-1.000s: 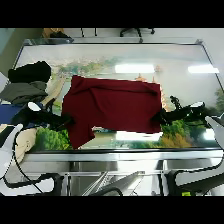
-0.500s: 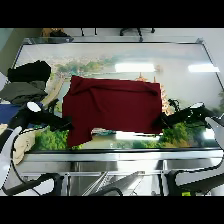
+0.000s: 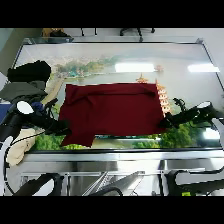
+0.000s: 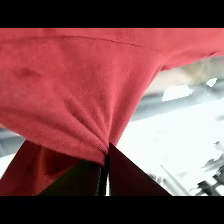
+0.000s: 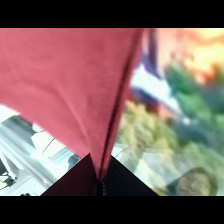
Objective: Fold the shirts.
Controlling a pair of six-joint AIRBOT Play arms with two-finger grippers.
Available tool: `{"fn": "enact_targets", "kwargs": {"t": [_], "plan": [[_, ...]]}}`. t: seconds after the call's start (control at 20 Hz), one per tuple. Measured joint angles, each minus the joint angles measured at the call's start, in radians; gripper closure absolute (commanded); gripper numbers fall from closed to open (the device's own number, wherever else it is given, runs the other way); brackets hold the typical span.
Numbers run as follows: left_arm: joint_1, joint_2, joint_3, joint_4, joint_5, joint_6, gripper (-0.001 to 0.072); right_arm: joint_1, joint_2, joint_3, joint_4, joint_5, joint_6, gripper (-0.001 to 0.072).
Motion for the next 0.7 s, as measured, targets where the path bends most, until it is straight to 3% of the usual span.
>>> {"fn": "enact_targets", "kwargs": {"t": [0.2,0.4,0.7], "plan": [[-0.056,0.014,-0.033,0.037,-0.007,-0.019,0.0693,-0.034,0.034,0.002,-0.049,0.0,0.034,0.0695],[-0.013,0.017,0.045,0.053,0.061,-0.014,0.0694,-0.037,0.049,0.061,0.103,-0.026,-0.011,0.0695],[0.056,-0.138,0.378,-0.006,0.19,0.02,0.0694,0.095,0.008,0.255,0.237,-0.262,-0.097,0.0695]]}}
